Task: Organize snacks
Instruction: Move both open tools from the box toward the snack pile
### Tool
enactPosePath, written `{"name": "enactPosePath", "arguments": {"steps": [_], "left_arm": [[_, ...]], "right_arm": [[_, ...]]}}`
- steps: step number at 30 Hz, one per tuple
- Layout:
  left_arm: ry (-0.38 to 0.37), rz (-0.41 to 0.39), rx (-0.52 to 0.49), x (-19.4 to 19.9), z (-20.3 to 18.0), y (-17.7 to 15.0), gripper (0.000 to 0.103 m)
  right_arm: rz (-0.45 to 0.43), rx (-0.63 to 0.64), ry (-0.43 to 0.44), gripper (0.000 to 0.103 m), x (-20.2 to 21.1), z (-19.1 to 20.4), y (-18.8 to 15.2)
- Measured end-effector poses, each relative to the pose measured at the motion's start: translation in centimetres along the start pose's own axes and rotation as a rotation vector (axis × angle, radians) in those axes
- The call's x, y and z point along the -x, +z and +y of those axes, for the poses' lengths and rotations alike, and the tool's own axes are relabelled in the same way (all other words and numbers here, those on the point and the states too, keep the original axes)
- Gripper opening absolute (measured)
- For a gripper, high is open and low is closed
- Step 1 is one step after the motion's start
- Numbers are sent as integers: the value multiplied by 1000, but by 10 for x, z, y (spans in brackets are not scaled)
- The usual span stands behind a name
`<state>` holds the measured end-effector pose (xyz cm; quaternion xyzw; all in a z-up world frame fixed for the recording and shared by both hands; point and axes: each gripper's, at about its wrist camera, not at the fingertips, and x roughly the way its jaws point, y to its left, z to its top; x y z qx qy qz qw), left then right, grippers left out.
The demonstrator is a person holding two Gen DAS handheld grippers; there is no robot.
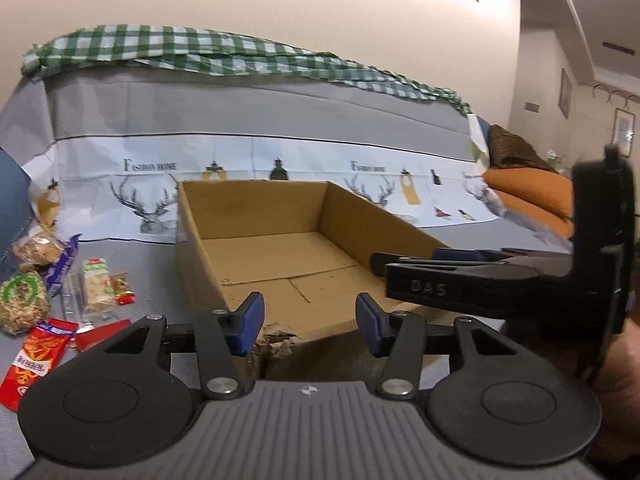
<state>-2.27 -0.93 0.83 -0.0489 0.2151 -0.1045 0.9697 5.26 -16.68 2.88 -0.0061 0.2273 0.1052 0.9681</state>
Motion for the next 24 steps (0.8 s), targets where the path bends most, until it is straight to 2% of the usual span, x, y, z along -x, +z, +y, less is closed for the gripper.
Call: {"name": "enactPosePath", "arguments": {"steps": [4, 10, 12, 13, 15, 16, 17, 19, 24], "left_arm": [[-73, 31, 22, 7, 17, 18, 56], [-253, 134, -166, 6, 53, 46, 56], [-278, 147, -213, 7, 70, 43, 53], [-274, 155, -224, 5, 80, 39, 51], [-220, 162, -222, 1, 98, 25, 45], [-191, 183, -173, -1, 107, 20, 43], [-161, 170, -136, -2, 115, 22, 40], [-127, 114, -83, 3, 126, 27, 40], [-56, 95, -10, 6, 143, 35, 40]], "right_arm": [[2, -16, 3, 69, -1, 0, 1], [5, -54, 27, 69, -2, -2, 4], [5, -57, 36, 69, -2, -1, 5], [6, -61, 38, 69, -2, 0, 5], [15, -64, 46, 61, -4, 1, 5], [18, -69, 50, 60, -5, 2, 5], [18, -75, 54, 59, -4, 2, 6], [15, -78, 66, 56, -3, 4, 7], [16, -108, 122, 46, -2, 13, 15]]}}
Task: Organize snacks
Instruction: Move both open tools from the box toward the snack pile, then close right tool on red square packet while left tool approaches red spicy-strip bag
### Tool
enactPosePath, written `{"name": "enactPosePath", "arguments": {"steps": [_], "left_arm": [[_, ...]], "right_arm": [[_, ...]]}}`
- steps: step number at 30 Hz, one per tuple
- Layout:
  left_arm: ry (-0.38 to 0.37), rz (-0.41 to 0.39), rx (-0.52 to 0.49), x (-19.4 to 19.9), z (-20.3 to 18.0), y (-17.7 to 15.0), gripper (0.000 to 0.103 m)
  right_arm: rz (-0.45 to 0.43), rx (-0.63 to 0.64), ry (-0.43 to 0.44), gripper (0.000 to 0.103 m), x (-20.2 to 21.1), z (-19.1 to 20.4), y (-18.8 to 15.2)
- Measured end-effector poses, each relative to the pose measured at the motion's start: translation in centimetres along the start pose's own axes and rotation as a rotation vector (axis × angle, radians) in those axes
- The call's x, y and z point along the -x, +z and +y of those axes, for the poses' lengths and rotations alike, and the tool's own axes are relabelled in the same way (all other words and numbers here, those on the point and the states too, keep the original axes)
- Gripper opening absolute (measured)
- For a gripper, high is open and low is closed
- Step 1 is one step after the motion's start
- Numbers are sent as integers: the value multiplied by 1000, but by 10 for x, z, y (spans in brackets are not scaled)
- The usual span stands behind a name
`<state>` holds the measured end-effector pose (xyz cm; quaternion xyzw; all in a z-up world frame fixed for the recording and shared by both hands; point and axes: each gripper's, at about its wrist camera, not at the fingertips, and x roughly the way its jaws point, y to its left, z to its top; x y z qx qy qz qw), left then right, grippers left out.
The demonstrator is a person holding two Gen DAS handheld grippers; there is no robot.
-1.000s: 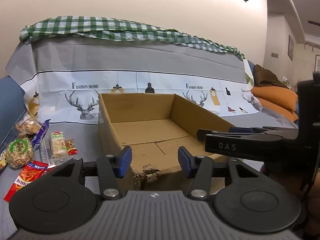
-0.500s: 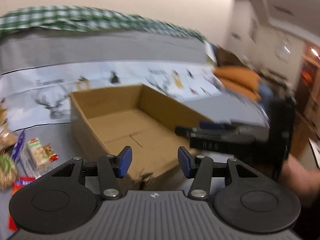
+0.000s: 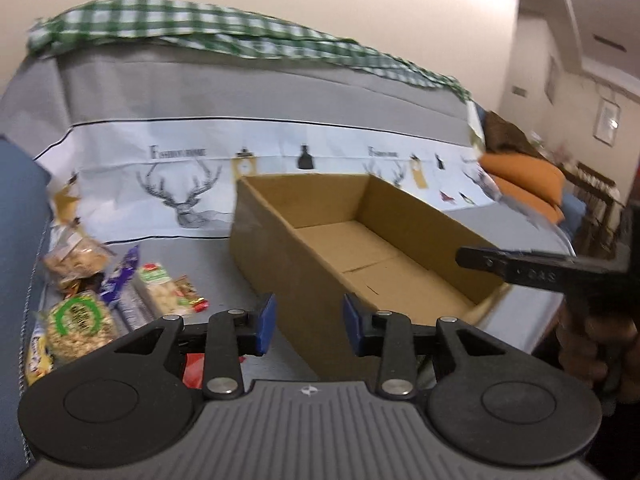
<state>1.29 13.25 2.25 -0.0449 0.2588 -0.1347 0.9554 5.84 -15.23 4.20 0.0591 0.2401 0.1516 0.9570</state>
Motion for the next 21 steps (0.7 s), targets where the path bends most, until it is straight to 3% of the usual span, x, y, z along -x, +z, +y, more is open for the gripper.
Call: {"name": "enactPosePath", "arguments": {"steps": [3, 6, 7, 9, 13, 18, 21], "left_arm": [[68, 42, 66, 1, 23, 8, 40], [225, 87, 72, -1, 53, 1, 40], [247, 105, 132, -3, 66, 0, 40], [275, 125, 206, -4, 84, 1, 40], [313, 227, 226, -20, 94, -2, 43], [364, 267, 291, -26, 103, -12, 48], [387, 248, 325, -28, 107, -12, 48]], "right_arm": [[-1, -14, 46, 38, 0, 12, 6], [-7, -2, 110, 37, 1, 32, 10], [-6, -1, 135, 37, 0, 38, 11], [-8, 7, 191, 37, -1, 53, 13], [7, 53, 294, 37, -10, 89, 9], [72, 156, 383, 38, -33, 137, -13], [105, 244, 401, 49, -51, 160, -26]]}}
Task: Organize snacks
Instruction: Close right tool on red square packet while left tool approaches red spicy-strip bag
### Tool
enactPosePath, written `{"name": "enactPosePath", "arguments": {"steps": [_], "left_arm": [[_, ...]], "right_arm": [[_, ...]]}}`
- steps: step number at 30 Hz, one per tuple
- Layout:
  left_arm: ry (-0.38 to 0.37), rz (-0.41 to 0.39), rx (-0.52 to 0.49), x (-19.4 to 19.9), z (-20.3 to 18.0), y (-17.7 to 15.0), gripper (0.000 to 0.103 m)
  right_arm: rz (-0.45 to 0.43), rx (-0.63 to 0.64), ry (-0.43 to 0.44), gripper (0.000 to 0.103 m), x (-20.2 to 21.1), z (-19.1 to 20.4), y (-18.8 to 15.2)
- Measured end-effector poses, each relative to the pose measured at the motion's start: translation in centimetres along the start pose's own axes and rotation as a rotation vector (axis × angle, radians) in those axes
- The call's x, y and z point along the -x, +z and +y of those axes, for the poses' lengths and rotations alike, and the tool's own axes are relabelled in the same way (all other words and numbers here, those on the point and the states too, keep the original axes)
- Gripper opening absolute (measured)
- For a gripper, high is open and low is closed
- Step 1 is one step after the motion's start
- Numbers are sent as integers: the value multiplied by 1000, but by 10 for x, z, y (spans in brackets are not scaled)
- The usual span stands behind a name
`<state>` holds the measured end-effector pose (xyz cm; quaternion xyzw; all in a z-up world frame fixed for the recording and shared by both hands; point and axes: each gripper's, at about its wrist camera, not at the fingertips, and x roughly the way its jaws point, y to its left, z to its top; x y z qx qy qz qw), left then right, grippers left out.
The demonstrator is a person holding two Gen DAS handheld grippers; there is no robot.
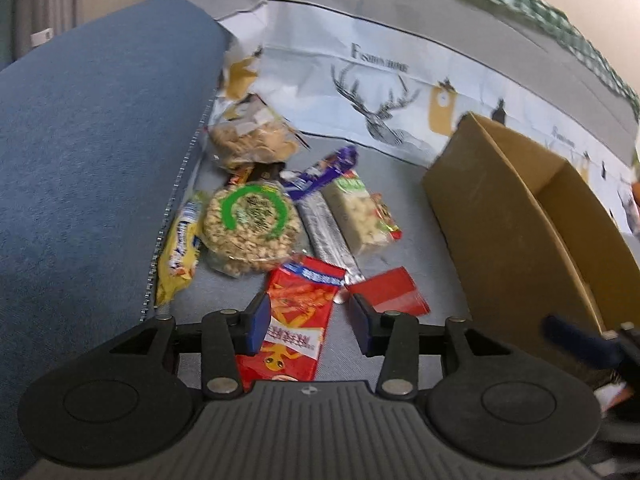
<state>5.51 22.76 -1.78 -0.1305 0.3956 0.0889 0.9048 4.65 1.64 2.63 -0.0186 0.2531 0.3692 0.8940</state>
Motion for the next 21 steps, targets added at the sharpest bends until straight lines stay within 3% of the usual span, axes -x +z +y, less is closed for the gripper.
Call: {"name": "enactPosePath", "arguments": {"steps": [2, 5, 7, 11, 17, 19, 20, 21], "left_arm": [[6, -10, 17, 3, 3, 0, 49], [2, 1, 15, 2, 2, 1, 54], [9, 14, 19, 0, 2, 2, 61], [12, 40, 28, -7, 3, 2, 64], [13, 99, 35, -21, 6, 4, 66], [14, 117, 49, -27, 8, 4, 68], [14, 125, 54, -29, 9, 5, 68], [13, 132, 59, -31, 10, 5, 68]], "right_arm": [[51, 31, -29, 56, -24, 4, -3], [108, 2, -30, 80, -61, 3, -4], [123, 20, -82, 88, -81, 5, -9], [170, -21, -138, 92, -121, -7, -18], [287, -57, -115, 97, -165, -21, -31], [270, -37, -125, 97, -167, -18, -34], [269, -28, -119, 92, -166, -16, -34], [259, -22, -109, 77, -164, -14, -32]]}}
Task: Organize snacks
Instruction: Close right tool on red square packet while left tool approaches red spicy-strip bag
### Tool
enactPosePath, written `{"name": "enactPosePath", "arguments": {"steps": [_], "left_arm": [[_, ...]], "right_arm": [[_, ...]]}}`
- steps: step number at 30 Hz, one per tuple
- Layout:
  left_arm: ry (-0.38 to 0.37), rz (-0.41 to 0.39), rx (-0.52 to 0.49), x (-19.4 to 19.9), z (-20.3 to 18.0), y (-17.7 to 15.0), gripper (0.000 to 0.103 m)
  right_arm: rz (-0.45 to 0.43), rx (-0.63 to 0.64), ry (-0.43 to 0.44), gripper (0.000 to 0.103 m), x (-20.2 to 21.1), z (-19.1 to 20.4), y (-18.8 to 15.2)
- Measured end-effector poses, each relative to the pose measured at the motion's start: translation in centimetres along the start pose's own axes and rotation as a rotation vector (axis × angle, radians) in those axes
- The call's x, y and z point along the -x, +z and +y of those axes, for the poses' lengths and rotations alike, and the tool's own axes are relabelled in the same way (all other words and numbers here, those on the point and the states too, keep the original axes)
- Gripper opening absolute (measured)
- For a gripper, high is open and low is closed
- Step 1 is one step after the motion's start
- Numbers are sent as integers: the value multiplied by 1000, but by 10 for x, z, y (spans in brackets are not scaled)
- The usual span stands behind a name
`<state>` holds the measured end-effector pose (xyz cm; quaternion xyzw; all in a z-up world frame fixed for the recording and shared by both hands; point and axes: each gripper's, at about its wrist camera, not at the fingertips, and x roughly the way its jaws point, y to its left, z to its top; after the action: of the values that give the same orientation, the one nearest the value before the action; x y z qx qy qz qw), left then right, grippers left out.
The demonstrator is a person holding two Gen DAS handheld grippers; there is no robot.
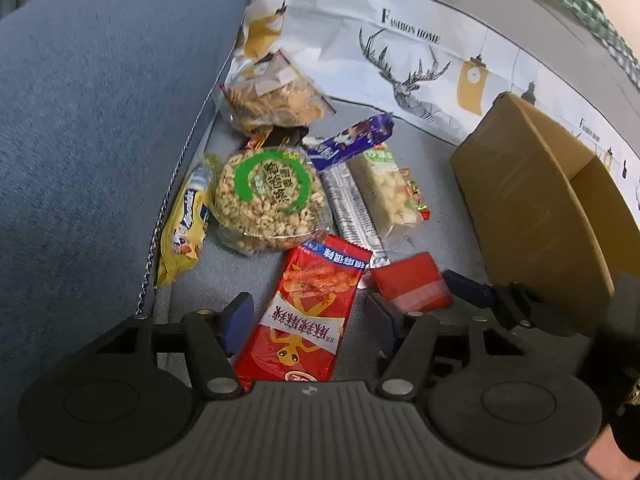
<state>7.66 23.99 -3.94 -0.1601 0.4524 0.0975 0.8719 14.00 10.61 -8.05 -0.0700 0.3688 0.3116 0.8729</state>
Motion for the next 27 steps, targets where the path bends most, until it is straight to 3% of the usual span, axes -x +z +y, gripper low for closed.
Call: {"name": "enactPosePath", "arguments": {"steps": [1, 2, 4, 12, 17, 27], "left_arm": [[-1, 6, 2, -2, 0, 0, 68], [1, 12, 1, -4, 0, 0, 69], [3, 28, -11, -7, -2, 0, 69], [2, 52, -63, -11, -14, -3, 79], [25, 101, -131, -21, -25, -5, 82], [80, 139, -206, -28, -37, -10, 84]], "right_arm": [[-10, 11, 1, 75, 3, 1, 1], [-13, 17, 10, 65, 8, 2, 1], [0, 30, 29, 61, 18, 2, 1], [78, 112, 86, 60, 86, 10, -6], [72, 188, 128, 60, 131, 18, -22], [86, 149, 106, 60, 107, 14, -46]]}}
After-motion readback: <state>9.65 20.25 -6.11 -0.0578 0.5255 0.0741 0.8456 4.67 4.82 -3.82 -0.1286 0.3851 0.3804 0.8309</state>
